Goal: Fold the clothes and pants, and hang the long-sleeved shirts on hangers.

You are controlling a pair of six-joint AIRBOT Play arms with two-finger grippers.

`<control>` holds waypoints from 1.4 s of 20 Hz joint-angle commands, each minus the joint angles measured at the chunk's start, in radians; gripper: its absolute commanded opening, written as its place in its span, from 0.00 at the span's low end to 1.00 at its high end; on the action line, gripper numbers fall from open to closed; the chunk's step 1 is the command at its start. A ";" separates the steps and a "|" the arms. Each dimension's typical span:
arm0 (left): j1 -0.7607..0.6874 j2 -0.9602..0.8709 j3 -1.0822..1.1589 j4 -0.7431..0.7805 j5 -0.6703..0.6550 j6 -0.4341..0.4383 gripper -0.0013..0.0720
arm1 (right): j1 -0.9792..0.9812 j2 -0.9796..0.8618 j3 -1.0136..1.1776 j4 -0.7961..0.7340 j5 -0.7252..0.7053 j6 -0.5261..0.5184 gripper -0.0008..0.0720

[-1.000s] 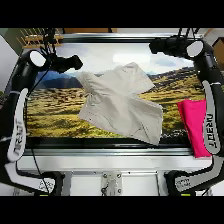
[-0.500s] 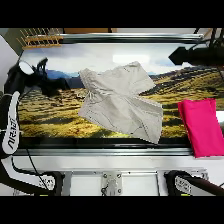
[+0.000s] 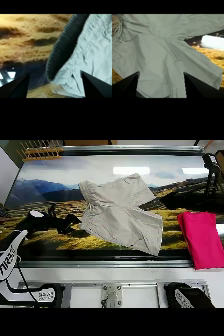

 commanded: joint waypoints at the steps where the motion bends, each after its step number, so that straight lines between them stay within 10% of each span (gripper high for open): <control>1: -0.052 -0.053 0.026 -0.086 0.054 0.043 0.99 | 0.003 0.019 -0.021 0.034 0.003 0.001 0.83; 4: -0.093 -0.111 0.106 -0.087 0.041 0.034 0.98 | 0.003 0.020 -0.021 0.034 0.021 0.001 0.83; 7: -0.124 -0.121 0.148 -0.086 0.041 0.032 0.40 | 0.002 0.020 -0.021 0.023 0.037 0.000 0.83; 8: -0.127 -0.116 0.159 -0.085 0.032 0.035 0.05 | 0.002 0.020 -0.021 0.008 0.043 0.002 0.83; 14: -0.147 0.084 0.054 0.133 -0.004 -0.014 0.04 | -0.009 0.076 -0.186 -0.333 0.183 0.320 0.83; 20: -0.150 0.311 -0.227 0.169 0.002 -0.020 0.04 | -0.151 0.223 -0.687 -0.320 0.137 0.658 0.83; 28: -0.150 0.391 -0.303 0.169 0.040 -0.020 0.04 | -0.202 0.265 -0.968 -0.072 -0.075 0.711 0.84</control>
